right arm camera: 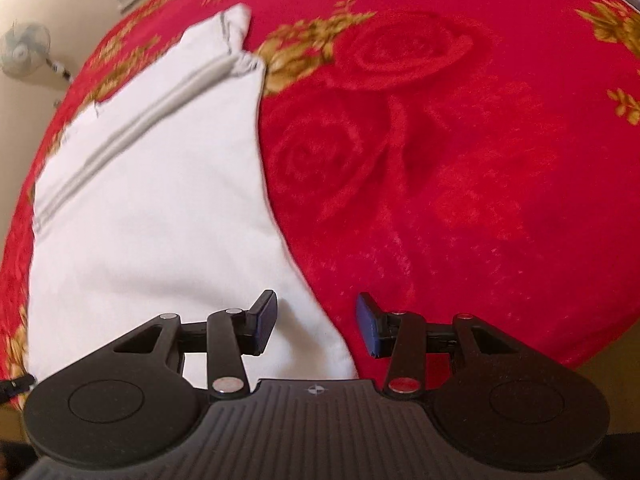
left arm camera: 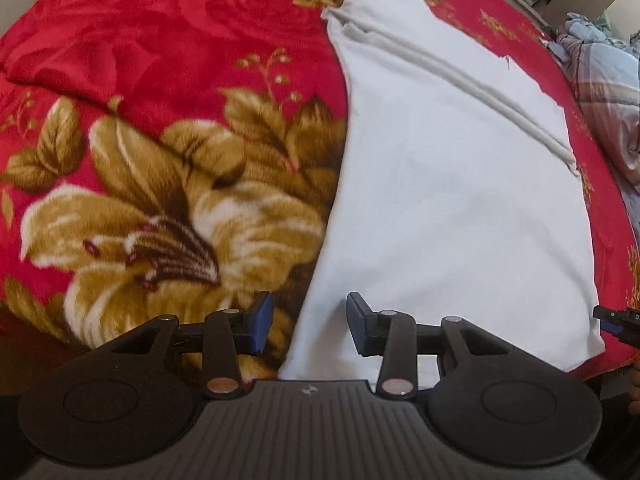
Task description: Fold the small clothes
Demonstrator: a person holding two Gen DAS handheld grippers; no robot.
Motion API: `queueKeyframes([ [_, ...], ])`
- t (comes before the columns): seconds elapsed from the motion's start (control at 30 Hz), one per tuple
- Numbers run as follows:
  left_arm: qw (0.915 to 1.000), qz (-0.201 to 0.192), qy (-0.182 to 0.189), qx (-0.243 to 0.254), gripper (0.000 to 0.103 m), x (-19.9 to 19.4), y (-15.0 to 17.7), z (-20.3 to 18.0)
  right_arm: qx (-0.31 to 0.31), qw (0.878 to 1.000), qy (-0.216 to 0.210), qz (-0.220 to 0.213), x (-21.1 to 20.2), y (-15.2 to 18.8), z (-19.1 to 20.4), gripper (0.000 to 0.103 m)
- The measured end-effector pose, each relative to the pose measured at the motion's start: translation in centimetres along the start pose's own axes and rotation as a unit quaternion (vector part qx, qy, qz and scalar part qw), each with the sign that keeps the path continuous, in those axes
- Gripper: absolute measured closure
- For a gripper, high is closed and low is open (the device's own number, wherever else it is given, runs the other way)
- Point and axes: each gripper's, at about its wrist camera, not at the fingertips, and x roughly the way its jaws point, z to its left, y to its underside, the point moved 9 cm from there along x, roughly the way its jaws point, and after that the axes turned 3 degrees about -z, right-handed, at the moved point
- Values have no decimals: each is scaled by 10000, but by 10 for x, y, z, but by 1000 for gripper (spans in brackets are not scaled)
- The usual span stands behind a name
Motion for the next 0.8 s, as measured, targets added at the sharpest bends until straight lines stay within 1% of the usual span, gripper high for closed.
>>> queueKeyframes([
  [0.1,9997,-8,-92,220,59,1,2,-3,-317,9994,165,4,3,3,5,56],
  [0.13,9995,-21,-124,294,62,1,2,-5,-372,9991,196,7,3,3,6,54],
  [0.2,9989,-52,-135,436,78,1,2,-9,-464,9987,202,13,3,4,10,56],
  [0.23,9989,-53,-78,469,92,0,2,-11,-526,9985,169,14,2,4,13,65],
  [0.27,9988,-64,-12,489,94,-2,2,-13,-595,9982,66,26,2,5,17,71],
  [0.3,9987,-97,5,509,94,-3,1,-13,-628,9980,-54,36,1,5,22,85],
  [0.33,9986,-130,5,513,94,-4,0,-14,-633,9977,-233,42,-1,5,27,89],
  [0.4,9991,-140,56,408,93,-5,-1,-13,-631,9973,-367,2,-4,4,31,89],
  [0.5,9994,86,74,340,90,2,4,-11,-587,9980,-89,203,3,9,21,89],
  [0.53,9992,109,58,381,90,3,5,-12,-550,9981,-89,251,5,10,19,89],
  [0.63,9988,85,5,484,90,4,5,-15,-642,9976,-63,233,5,9,23,88],
  [0.7,9988,57,11,490,93,3,4,-16,-712,9972,-47,209,5,9,24,87],
  [0.73,9987,8,36,502,97,2,3,-17,-726,9972,-69,188,5,10,26,89],
  [0.77,9986,-45,71,524,97,0,3,-18,-728,9972,-109,139,3,9,27,91],
  [0.8,9984,-104,106,551,97,-1,1,-20,-716,9973,-139,88,1,7,28,96],
])
